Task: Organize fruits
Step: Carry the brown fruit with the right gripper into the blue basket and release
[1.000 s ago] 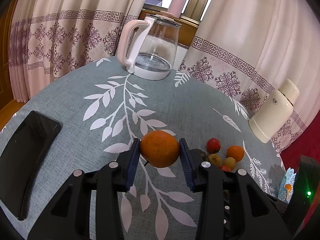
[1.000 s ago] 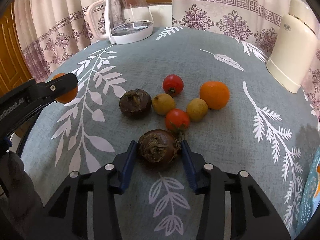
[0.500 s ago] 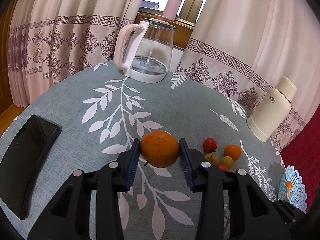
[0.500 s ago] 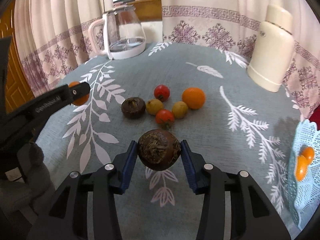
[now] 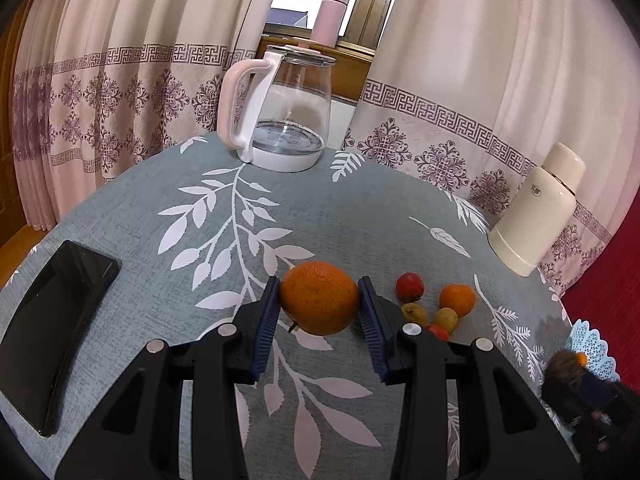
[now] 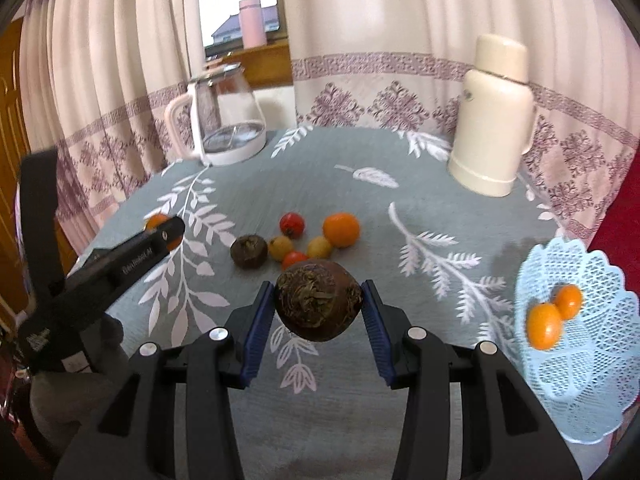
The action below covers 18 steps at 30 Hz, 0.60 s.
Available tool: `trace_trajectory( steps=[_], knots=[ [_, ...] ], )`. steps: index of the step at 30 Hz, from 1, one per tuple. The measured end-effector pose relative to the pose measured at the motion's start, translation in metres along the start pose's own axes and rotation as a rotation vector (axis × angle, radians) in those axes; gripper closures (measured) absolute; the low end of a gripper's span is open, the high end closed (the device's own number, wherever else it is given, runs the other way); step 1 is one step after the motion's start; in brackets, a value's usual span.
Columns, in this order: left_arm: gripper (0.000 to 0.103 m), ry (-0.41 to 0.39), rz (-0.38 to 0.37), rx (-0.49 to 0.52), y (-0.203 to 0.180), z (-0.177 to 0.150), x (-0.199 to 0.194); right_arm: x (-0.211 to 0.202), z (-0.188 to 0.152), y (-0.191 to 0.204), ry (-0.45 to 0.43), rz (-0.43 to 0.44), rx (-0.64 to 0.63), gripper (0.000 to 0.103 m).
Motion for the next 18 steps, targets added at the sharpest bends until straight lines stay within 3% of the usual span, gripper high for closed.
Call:
trace_trajectory(
  steps=[18],
  knots=[
    [0.062,-0.015,-0.052,0.072,-0.026,-0.006,-0.010,-0.054,0.024,-0.062,-0.109,-0.145,0.067,0.058]
  ],
)
Point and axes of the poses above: each gripper's, at about its wrist camera, not at the fingertips, and x roughly the way its jaws point, y to its left, z to its top, the point moved 7 cm from there along x, roughly the way its jaws point, and after that the axes turned 13 degrees about -y, right-handed, at the moved point
